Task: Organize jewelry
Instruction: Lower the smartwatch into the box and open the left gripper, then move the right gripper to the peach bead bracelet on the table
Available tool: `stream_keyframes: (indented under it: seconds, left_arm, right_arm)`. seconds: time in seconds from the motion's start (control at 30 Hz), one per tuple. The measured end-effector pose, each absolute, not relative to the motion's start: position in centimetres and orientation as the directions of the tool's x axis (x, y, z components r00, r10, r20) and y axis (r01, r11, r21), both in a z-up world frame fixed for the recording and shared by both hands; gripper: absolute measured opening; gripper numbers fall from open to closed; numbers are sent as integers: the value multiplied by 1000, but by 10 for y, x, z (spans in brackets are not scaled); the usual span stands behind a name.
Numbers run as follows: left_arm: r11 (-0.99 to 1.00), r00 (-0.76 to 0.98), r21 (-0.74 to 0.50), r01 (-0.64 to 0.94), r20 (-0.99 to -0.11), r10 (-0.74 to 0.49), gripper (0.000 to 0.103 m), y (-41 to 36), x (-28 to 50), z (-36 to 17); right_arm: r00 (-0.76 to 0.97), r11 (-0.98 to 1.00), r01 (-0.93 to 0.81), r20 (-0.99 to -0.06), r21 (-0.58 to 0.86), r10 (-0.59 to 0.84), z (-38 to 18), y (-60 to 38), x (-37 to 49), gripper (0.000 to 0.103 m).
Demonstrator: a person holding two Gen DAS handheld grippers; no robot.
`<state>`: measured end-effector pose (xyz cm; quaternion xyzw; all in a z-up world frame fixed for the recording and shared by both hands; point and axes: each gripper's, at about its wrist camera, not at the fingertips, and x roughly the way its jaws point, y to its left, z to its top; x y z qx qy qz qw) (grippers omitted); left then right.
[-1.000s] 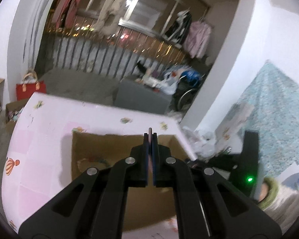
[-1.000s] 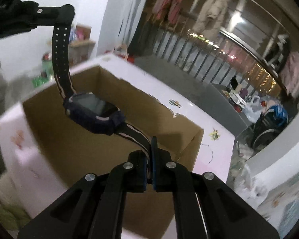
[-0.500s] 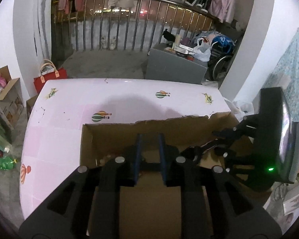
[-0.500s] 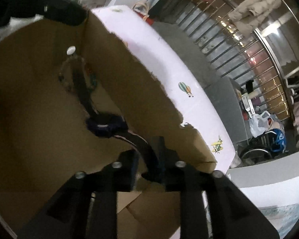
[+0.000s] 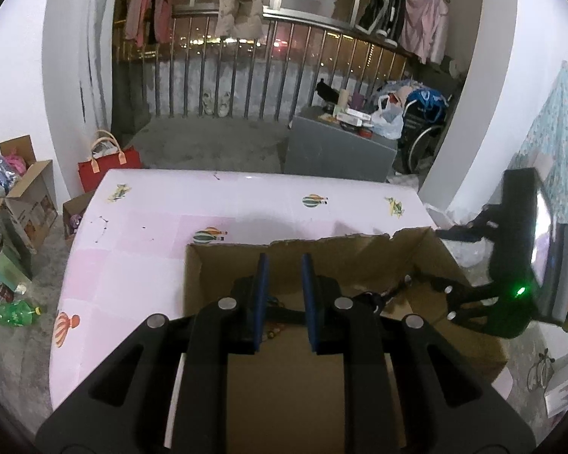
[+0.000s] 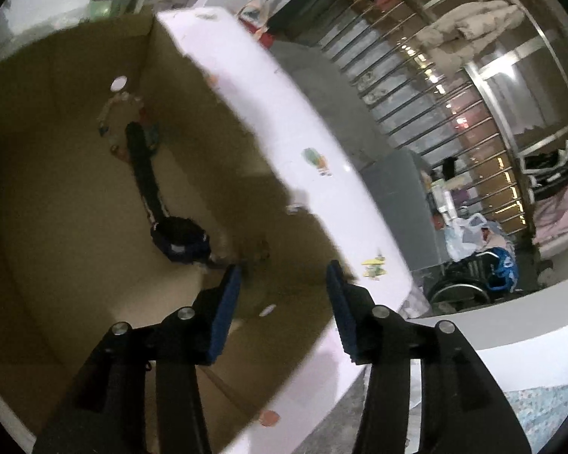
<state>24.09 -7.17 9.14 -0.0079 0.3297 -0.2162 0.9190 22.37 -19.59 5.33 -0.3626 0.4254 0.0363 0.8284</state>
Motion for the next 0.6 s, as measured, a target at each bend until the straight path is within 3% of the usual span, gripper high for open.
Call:
stream_keyframes:
  seconds: [0.2,0.33,0.43,0.6]
  left_arm:
    - [911,722,-162,380,-564,-401,18,-53,214,107]
    - [916,746,-168,365,-535,-396,21,-36,191,118]
    - [924,772,-158,349,-510,-379,24,-17,168,123]
    - [934,789,-149,323,-502,-353,26,12,129,118]
  right_arm:
    - [691,805,-282,-692,-523,-208,90,-212,198,47]
    - [741,896,-210,-662,-390,-115,116,-228,165,48]
    - [793,950,-165,-609,-265,-32,127,-237,127,58]
    - [844,991,-101,-536,-92,36,118,-240,56,60]
